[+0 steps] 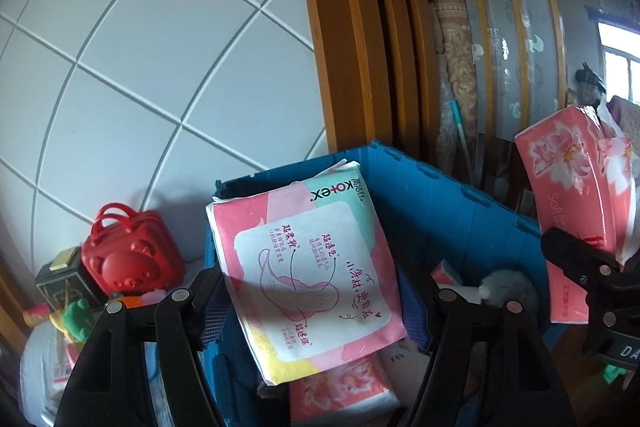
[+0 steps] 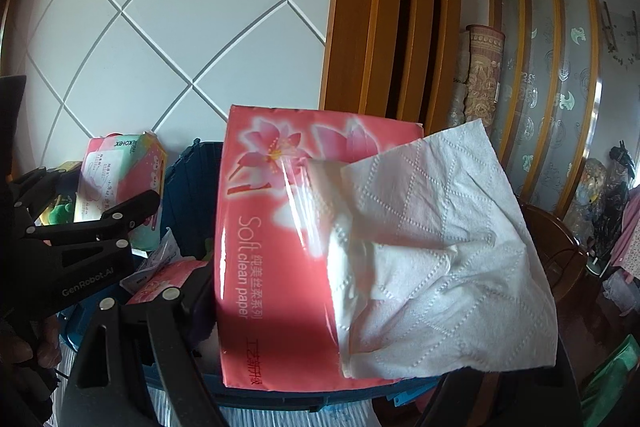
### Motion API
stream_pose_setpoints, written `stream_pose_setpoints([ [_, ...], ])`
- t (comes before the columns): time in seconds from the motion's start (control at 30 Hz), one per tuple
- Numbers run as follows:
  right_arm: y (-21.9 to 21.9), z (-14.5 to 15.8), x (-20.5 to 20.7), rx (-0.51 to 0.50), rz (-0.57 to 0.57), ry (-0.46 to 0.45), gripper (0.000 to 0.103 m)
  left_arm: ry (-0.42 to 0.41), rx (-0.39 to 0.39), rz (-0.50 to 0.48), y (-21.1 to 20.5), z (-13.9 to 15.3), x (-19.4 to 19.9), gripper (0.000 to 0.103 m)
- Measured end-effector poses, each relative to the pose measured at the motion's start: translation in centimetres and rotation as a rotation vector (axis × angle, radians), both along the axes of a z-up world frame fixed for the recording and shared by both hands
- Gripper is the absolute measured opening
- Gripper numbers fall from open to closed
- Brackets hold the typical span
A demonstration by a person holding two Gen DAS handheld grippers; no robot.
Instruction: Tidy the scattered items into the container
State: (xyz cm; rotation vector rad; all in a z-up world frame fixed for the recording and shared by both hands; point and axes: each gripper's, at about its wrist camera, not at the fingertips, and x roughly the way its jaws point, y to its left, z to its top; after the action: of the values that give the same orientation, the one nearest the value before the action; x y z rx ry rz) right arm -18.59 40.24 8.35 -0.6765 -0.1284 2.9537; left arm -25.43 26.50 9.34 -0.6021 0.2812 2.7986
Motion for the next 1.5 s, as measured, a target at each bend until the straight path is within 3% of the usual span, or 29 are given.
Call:
stream_pose_setpoints([
  [0.27,1.7,0.0,-5.4,-0.039,-0.01,-0.048,0.084,-0.047,-0.036,-0.001,3.0,0.9,-4.0,0.075],
  [0.5,4.2,1.9,-9.7,-0.114,-0.024,-0.069,0.097,-0.063,-0.033,0.043,3.7,2.5,-5.9,0.085],
  [0.53,4.4,2.1,-9.8,-0.119,-0.025,-0.064,0.099,-0.06,-0.029,0.052,3.4,2.6,-5.9,0.09],
  [0.6,4.4,2.3,-9.6,-0.122,-0.021,-0.047,0.099,-0.054,-0.019,0.069,3.0,2.7,-5.8,0.094],
  [0.97,4.5,2.6,-7.8,-0.122,-0.013,-0.001,0.1,-0.025,-0.028,0.135,1.1,2.3,-3.9,0.094],
  [1.5,1.7,1.0,-1.0,-0.135,-0.007,0.08,0.103,0.056,0.023,0.249,-5.6,0.4,3.0,0.094],
])
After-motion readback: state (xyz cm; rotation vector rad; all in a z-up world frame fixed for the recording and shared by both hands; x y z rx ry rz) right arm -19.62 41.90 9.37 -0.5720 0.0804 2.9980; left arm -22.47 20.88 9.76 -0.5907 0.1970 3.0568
